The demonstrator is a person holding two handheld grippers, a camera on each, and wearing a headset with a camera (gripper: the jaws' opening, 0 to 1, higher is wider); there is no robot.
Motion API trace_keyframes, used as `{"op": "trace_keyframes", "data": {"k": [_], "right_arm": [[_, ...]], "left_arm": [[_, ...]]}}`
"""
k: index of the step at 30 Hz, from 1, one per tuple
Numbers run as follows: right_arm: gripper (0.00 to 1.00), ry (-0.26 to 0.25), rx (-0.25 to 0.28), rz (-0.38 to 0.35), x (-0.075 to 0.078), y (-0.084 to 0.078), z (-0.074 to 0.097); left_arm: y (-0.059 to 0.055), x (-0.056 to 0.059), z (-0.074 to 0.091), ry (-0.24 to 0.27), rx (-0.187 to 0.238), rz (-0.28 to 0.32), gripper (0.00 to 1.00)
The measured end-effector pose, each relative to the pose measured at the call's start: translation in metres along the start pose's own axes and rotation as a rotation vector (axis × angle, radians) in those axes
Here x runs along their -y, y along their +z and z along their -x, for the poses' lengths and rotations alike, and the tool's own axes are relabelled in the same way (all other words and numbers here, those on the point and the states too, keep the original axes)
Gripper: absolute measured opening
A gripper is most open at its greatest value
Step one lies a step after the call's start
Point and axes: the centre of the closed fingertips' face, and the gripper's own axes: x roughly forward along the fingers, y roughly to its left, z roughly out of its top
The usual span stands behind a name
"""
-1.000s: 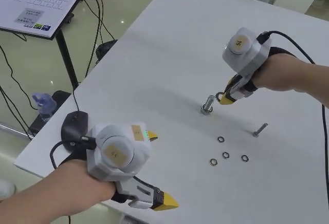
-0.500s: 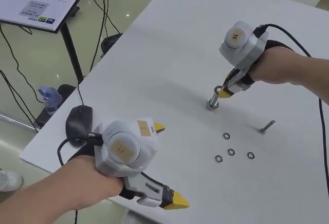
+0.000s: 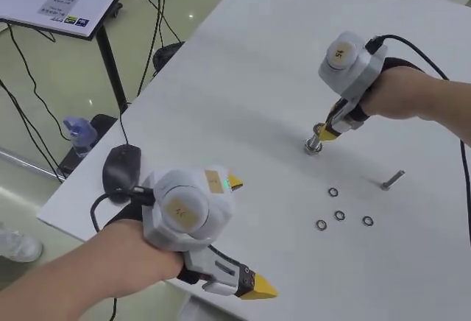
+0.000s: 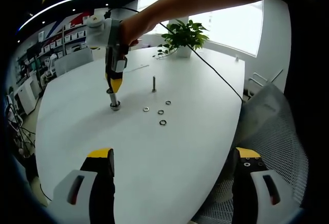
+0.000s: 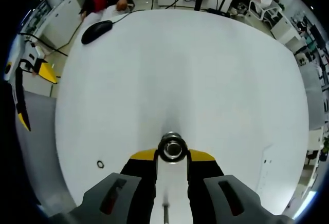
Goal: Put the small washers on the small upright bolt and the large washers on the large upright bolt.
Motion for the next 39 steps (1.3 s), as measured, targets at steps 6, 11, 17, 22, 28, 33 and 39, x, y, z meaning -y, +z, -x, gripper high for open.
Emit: {"op": "trace_keyframes", "data": {"k": [6, 11, 17, 22, 28, 33, 39], "right_arm": [[0.22, 0.003, -0.007, -0.001, -0.004, -0.001, 0.0], [0.22, 0.009, -0.014, 0.002, -0.003, -0.003, -0.007], [0.22, 0.012, -0.022, 0.004, -0.003, -0.004, -0.015], [0.22, 0.018, -0.031, 0.009, -0.006, -0.006, -0.022], [0.22, 0.019, -0.038, 0.01, -0.007, -0.009, -0.03], [0.22, 0.024, -0.038, 0.003, -0.007, -0.011, -0.037], [0.22, 0.024, -0.042, 0.002, -0.008, -0.012, -0.038]], "left_arm": [[0.003, 0.0, 0.0, 0.0, 0.009, 0.003, 0.96], [0.003, -0.001, 0.0, 0.001, 0.008, 0.005, 0.95], [0.001, 0.001, -0.003, -0.003, 0.003, 0.009, 0.94], [0.0, 0.003, -0.003, -0.003, 0.0, 0.013, 0.94], [-0.003, 0.003, -0.003, 0.0, -0.004, 0.02, 0.94], [-0.005, 0.004, -0.002, 0.0, -0.009, 0.023, 0.93], [-0.006, 0.006, -0.003, -0.001, -0.014, 0.027, 0.93]]}}
